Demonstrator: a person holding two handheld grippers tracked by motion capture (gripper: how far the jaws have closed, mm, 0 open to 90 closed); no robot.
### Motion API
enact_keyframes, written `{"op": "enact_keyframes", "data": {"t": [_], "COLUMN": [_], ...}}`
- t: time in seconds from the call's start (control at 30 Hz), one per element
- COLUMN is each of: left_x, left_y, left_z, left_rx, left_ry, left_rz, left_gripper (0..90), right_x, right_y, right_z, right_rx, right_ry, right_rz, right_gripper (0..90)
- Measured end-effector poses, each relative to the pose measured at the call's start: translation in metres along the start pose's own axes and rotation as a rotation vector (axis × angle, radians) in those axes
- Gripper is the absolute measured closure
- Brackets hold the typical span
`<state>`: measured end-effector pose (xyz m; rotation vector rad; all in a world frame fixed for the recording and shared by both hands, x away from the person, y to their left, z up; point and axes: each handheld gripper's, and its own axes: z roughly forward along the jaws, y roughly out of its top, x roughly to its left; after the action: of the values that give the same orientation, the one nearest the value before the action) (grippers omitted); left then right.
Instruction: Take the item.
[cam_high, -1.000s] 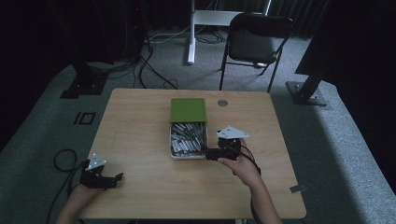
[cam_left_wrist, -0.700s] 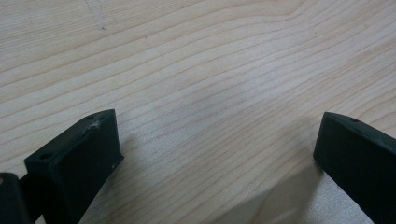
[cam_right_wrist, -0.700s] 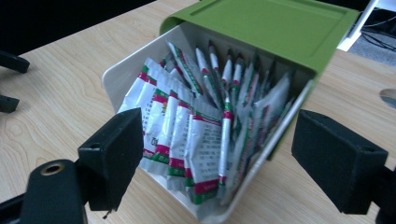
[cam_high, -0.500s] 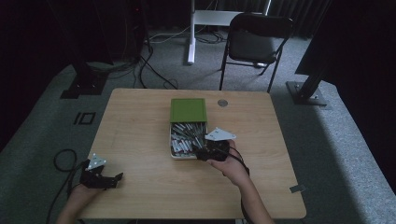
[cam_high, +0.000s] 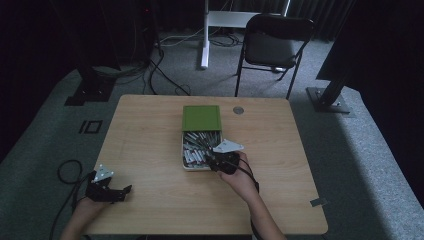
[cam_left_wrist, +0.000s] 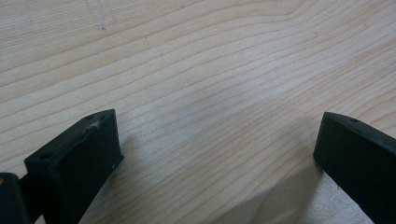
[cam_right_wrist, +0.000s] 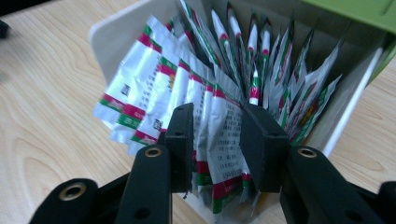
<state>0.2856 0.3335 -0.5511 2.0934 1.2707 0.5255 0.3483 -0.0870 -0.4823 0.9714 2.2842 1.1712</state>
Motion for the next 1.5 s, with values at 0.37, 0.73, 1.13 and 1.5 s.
{"op": "enact_keyframes", "data": {"t": [0.37, 0.73, 1.13, 1.5], "left_x": [0.0, 0.0, 0.0, 0.0], "left_y": [0.0, 0.0, 0.0, 0.0], "left_z": [0.0, 0.0, 0.0, 0.0], "left_rx": [0.0, 0.0, 0.0, 0.0], "left_ry": [0.0, 0.0, 0.0, 0.0], "left_rz": [0.0, 0.0, 0.0, 0.001], "left_gripper": [1.4, 1.4, 1.4, 1.4], "right_x": [0.008, 0.011, 0.003, 0.003], "right_y": [-0.001, 0.0, 0.008, 0.028], "right_z": [0.012, 0.019, 0.002, -0.023], "right_rx": [0.042, 0.085, 0.042, -0.058], "right_ry": [-0.072, -0.152, -0.117, -0.078], "right_rz": [-0.011, -0.021, 0.049, 0.088], "right_gripper": [78.0, 86.7, 89.0, 89.3]}}
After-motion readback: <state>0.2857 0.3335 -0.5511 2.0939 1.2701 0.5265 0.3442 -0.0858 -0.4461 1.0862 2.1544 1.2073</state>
